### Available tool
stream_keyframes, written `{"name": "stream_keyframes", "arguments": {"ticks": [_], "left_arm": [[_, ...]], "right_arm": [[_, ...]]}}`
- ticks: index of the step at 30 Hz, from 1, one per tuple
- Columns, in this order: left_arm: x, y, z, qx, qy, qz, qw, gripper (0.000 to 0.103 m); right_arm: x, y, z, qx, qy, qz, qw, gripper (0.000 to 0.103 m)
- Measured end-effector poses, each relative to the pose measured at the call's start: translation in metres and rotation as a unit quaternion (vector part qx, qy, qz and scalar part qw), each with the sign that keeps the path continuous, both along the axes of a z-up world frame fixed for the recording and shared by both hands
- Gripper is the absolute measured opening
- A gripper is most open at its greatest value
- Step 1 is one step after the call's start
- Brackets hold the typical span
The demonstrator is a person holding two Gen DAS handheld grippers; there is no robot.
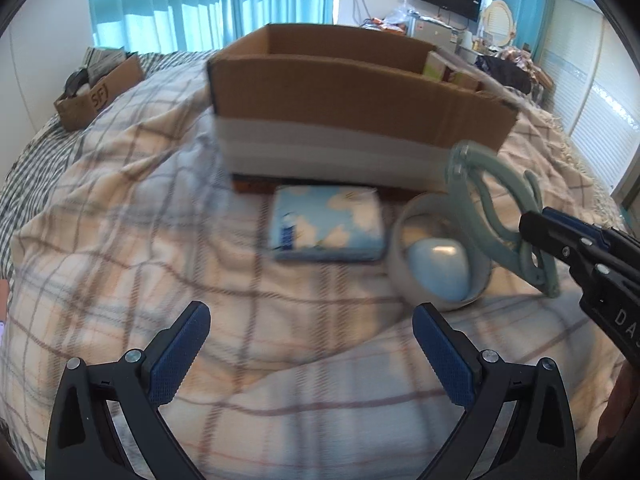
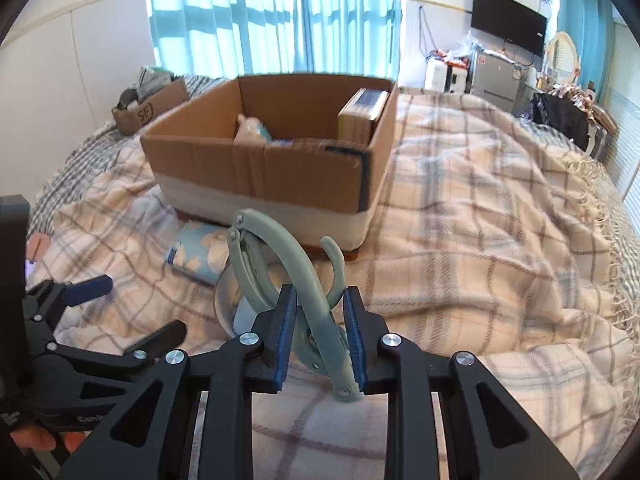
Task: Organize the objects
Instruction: 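Lift the clip with the right gripper while the left grasps the tape roll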
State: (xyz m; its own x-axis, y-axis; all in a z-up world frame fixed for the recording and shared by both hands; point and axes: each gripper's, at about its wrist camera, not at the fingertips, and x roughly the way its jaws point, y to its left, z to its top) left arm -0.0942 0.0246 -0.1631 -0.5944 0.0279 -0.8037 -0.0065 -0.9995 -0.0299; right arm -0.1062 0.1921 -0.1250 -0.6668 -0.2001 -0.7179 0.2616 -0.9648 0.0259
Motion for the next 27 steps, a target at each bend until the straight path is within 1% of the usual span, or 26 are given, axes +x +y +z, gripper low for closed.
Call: {"name": "stream_keyframes", "arguments": {"ticks": [2, 6, 9, 13, 17, 20, 22, 23, 24, 26, 27], "left_arm": [[-0.003, 0.010, 0.004, 0.001, 0.002, -0.008, 1.0000, 0.103], [-0.011, 0.029, 0.005, 0.011, -0.007, -0.027, 0.9995, 0.103], [-0.018, 0.042, 0.002, 0.017, -0.014, -0.039, 0.9990, 0.103], [-0.029, 0.058, -0.002, 0.020, -0.022, -0.057, 0.9979, 0.103], [-0.043, 0.072, -0.007, 0.016, -0.033, -0.072, 0.9967, 0.103], [-0.048, 0.079, -0.009, 0.004, -0.032, -0.078, 0.9964, 0.103], [-0.051, 0.079, -0.010, 0.005, -0.034, -0.077, 0.9964, 0.100], [-0.051, 0.078, -0.010, 0.008, -0.035, -0.077, 0.9964, 0.094], [-0.050, 0.077, -0.010, 0.013, -0.037, -0.076, 0.9963, 0.086], [-0.049, 0.075, -0.009, 0.014, -0.039, -0.072, 0.9966, 0.081], [-0.048, 0.073, -0.008, 0.019, -0.041, -0.072, 0.9964, 0.081]], "right_arm": [[0.002, 0.009, 0.007, -0.001, 0.009, -0.011, 1.000, 0.023], [0.004, 0.034, 0.021, 0.011, 0.031, -0.058, 0.998, 0.022], [0.001, 0.055, 0.022, 0.000, 0.027, -0.082, 0.996, 0.022], [-0.003, 0.076, 0.017, -0.012, 0.015, -0.100, 0.995, 0.022], [-0.004, 0.085, 0.013, -0.023, 0.010, -0.107, 0.994, 0.022], [-0.004, 0.086, 0.010, -0.024, 0.006, -0.106, 0.994, 0.022], [-0.004, 0.087, 0.010, -0.025, 0.005, -0.105, 0.994, 0.022], [-0.003, 0.086, 0.009, -0.025, 0.006, -0.106, 0.994, 0.022], [-0.003, 0.087, 0.010, -0.026, 0.006, -0.106, 0.994, 0.022], [-0.002, 0.086, 0.010, -0.025, 0.006, -0.105, 0.994, 0.022], [-0.002, 0.085, 0.010, -0.024, 0.006, -0.105, 0.994, 0.022]]}}
